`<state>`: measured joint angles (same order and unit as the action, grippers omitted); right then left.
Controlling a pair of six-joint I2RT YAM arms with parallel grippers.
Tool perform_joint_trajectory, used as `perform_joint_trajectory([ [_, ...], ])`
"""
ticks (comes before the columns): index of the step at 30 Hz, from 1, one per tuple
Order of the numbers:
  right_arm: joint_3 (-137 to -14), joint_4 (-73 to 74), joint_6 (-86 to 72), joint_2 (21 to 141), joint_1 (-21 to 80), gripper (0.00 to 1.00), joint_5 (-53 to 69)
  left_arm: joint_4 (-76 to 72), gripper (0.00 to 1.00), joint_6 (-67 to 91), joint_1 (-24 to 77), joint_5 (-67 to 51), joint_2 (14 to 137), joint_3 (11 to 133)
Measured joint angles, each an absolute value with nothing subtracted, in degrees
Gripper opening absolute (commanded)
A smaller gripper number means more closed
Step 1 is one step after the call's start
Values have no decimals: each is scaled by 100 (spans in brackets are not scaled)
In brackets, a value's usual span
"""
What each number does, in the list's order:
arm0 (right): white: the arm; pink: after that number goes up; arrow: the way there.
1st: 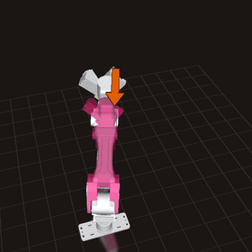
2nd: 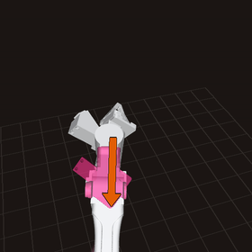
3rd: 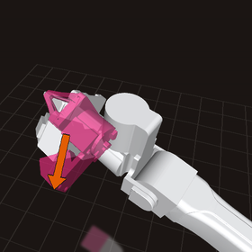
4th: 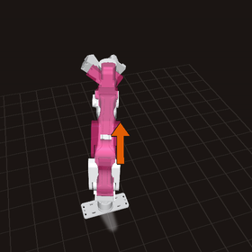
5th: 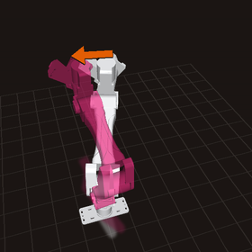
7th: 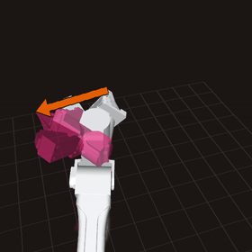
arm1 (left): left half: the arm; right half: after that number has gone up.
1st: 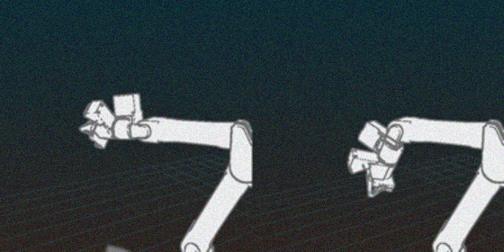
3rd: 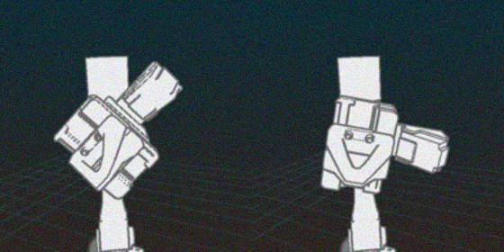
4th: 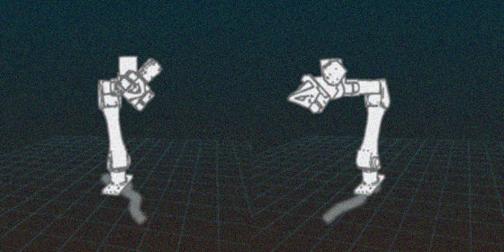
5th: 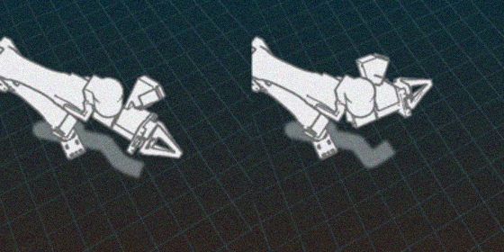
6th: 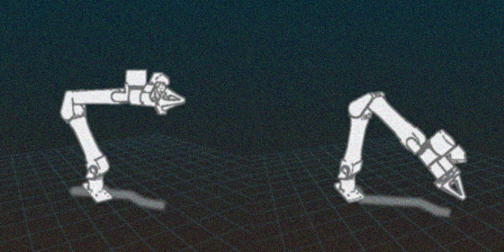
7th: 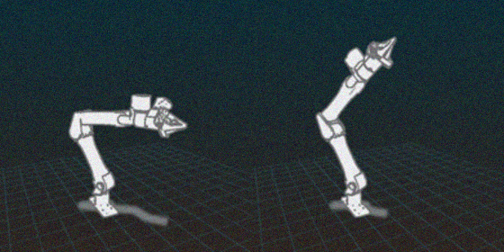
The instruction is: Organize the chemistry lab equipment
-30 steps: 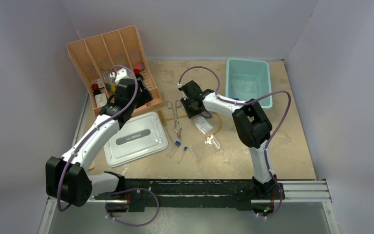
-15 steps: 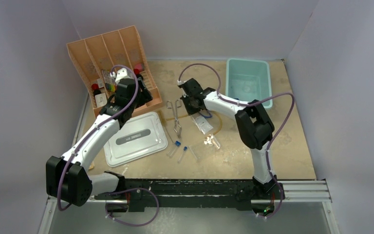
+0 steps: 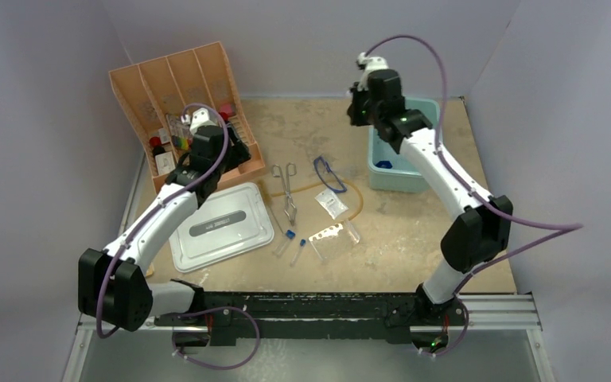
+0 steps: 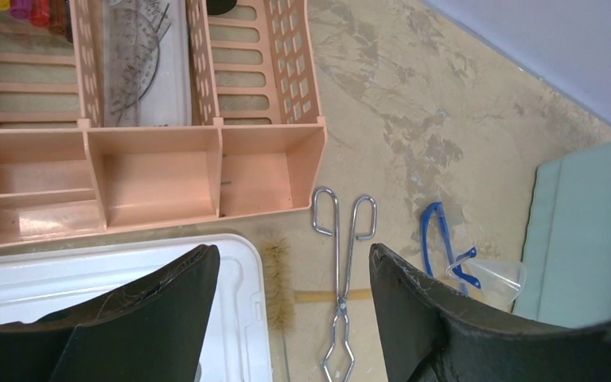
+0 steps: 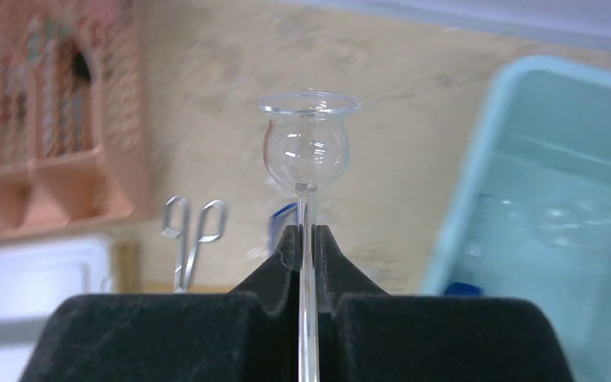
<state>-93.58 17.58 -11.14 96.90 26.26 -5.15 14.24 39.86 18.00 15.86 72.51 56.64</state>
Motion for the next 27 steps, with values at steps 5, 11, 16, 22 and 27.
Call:
perform_joint_trajectory([
  [5,-9408,1789,-1240,9555,1739,0,-878,1288,68,3986,1800,1573,7520,5769],
  [11,-9327,1959,-1594,9633,923,0,-965,1236,68,3988,1800,1507,7988,6101],
  [16,-9231,1927,-1715,10077,639,0,-784,1181,68,3988,1800,1446,8324,6357],
  [22,-9124,1806,-1804,10978,637,0,-388,1173,68,3975,1800,1411,8569,6615],
  [27,-9124,1708,-1850,11511,637,0,-143,1168,68,3931,1800,1413,8691,6764],
])
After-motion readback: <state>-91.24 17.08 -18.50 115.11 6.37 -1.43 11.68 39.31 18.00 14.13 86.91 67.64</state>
